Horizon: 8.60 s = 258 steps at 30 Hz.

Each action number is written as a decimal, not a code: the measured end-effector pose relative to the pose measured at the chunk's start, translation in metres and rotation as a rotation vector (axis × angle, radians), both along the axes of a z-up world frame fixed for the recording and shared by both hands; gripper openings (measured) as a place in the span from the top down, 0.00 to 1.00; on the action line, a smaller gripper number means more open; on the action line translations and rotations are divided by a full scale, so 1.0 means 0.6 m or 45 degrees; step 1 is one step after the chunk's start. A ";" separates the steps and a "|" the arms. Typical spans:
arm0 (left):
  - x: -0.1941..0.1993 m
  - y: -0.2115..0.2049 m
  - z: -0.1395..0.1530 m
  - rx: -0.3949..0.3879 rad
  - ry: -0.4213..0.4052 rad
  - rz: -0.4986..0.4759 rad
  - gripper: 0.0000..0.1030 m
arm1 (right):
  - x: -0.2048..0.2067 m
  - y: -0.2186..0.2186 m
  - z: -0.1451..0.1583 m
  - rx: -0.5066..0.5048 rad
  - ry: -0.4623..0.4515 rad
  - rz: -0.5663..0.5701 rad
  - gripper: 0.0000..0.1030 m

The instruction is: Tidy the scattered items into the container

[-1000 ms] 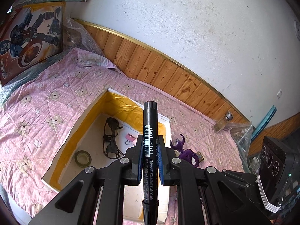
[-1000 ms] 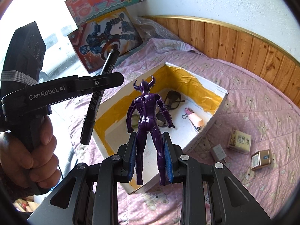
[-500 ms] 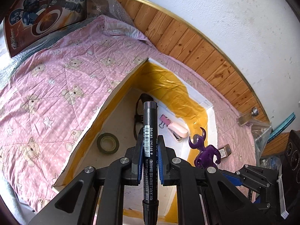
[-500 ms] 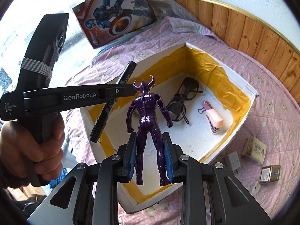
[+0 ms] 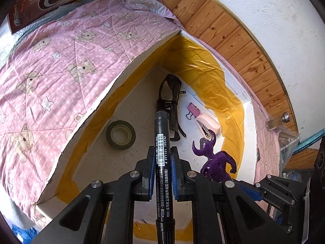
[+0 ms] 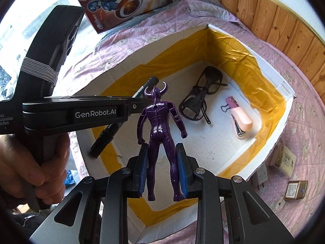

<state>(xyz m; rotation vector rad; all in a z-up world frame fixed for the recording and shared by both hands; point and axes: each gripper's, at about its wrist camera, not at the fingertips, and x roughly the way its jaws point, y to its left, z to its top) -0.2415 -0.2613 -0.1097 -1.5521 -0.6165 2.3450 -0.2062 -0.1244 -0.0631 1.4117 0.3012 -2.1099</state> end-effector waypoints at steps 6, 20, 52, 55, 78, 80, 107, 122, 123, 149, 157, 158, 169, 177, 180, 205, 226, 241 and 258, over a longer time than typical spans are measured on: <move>-0.007 0.002 -0.004 0.030 -0.029 -0.015 0.65 | -0.001 0.001 -0.008 -0.006 -0.044 -0.010 0.68; 0.002 -0.007 0.008 0.040 0.006 -0.014 0.62 | 0.005 0.018 0.003 -0.041 -0.043 -0.057 0.67; 0.102 0.063 0.096 -0.072 0.204 -0.180 0.62 | 0.084 0.072 0.072 -0.189 0.093 -0.128 0.66; 0.120 0.080 0.108 -0.085 0.254 -0.214 0.62 | 0.100 0.093 0.080 -0.265 0.119 -0.165 0.66; 0.239 0.337 0.088 -0.122 0.328 -0.624 0.48 | 0.220 0.443 -0.039 -0.393 0.075 -0.747 0.64; 0.239 0.364 0.064 -0.136 0.289 -0.653 0.47 | 0.221 0.463 -0.052 -0.392 0.060 -0.776 0.64; 0.145 0.498 -0.115 -0.400 0.263 -0.623 0.36 | -0.062 0.531 -0.137 0.016 0.123 -0.578 0.48; 0.148 0.496 -0.117 -0.364 0.282 -0.642 0.45 | -0.098 0.598 -0.121 -0.415 -0.087 -1.072 0.40; 0.147 0.496 -0.118 -0.363 0.284 -0.645 0.44 | -0.101 0.601 -0.116 -0.449 -0.084 -1.132 0.39; 0.167 0.457 -0.078 -0.160 0.297 -0.667 0.62 | 0.010 0.582 -0.104 -0.392 -0.073 -1.263 0.48; 0.200 0.417 -0.063 -0.087 0.199 -0.659 0.62 | 0.092 0.599 -0.076 -0.432 -0.027 -1.289 0.48; 0.205 0.414 -0.059 -0.092 0.201 -0.662 0.62 | 0.101 0.598 -0.074 -0.425 -0.020 -1.282 0.48; 0.260 0.390 0.000 -0.096 0.308 -0.651 0.62 | 0.200 0.556 -0.061 -0.387 0.015 -1.169 0.47; 0.300 0.370 0.032 -0.092 0.370 -0.655 0.62 | 0.258 0.525 -0.050 -0.398 0.038 -1.139 0.47; 0.315 0.358 0.042 -0.088 0.395 -0.649 0.62 | 0.276 0.509 -0.050 -0.397 0.040 -1.125 0.47; 0.329 0.208 0.115 0.035 0.516 -0.470 0.62 | 0.284 0.308 0.066 -0.420 0.133 -0.787 0.47; 0.246 0.080 0.157 0.038 0.577 -0.270 0.62 | 0.172 0.167 0.140 -0.406 0.178 -0.535 0.47; 0.141 -0.019 0.140 -0.005 0.482 -0.098 0.62 | 0.054 0.078 0.117 -0.317 0.126 -0.418 0.47; 0.055 0.003 0.074 -0.032 0.256 -0.105 0.62 | -0.113 0.079 0.034 -0.074 0.052 -0.417 0.47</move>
